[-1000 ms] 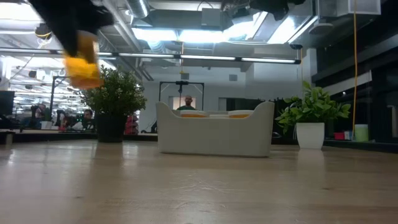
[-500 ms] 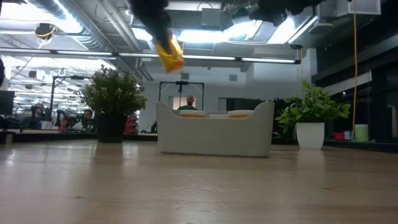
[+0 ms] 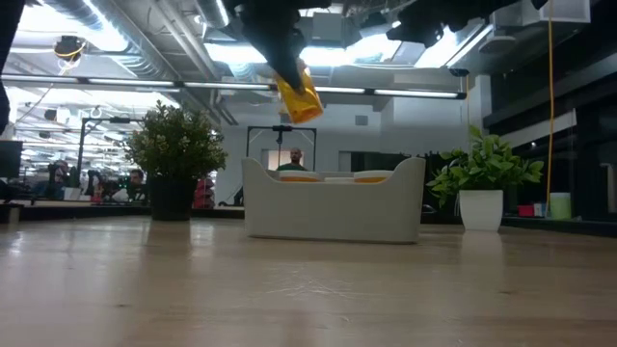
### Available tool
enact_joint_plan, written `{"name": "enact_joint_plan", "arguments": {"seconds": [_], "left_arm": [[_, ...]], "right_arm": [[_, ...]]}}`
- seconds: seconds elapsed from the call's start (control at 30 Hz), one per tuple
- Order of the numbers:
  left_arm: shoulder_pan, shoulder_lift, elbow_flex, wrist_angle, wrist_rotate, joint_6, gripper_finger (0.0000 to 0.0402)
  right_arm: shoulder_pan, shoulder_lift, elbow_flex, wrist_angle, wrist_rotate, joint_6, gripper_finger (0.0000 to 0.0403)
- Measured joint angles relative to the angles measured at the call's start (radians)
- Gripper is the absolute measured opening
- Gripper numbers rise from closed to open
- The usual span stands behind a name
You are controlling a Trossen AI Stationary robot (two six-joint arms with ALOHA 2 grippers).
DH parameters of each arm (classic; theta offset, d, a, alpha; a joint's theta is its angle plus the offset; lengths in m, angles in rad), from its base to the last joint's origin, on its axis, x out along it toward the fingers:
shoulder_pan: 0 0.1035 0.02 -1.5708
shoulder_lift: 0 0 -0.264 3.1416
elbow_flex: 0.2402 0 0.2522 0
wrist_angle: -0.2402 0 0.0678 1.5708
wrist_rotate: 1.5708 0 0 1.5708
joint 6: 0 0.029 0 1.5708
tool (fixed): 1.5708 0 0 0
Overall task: Pick and place pill bottles into a basket
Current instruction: Put the orange pill bottle into the grey bin
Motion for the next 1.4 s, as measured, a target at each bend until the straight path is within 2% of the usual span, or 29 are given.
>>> {"name": "enact_joint_plan", "arguments": {"seconds": [0.33, 1.4], "left_arm": [[0.000, 0.025, 0.009, 0.030, 0.044, 0.034, 0.0198], [0.000, 0.125, 0.012, 0.111, 0.096, 0.050, 0.0198]], "right_arm": [[-0.013, 0.000, 0.000, 0.003, 0.001, 0.015, 0.0267], [-0.014, 0.000, 0.000, -0.020, 0.003, 0.022, 0.0267]]}}
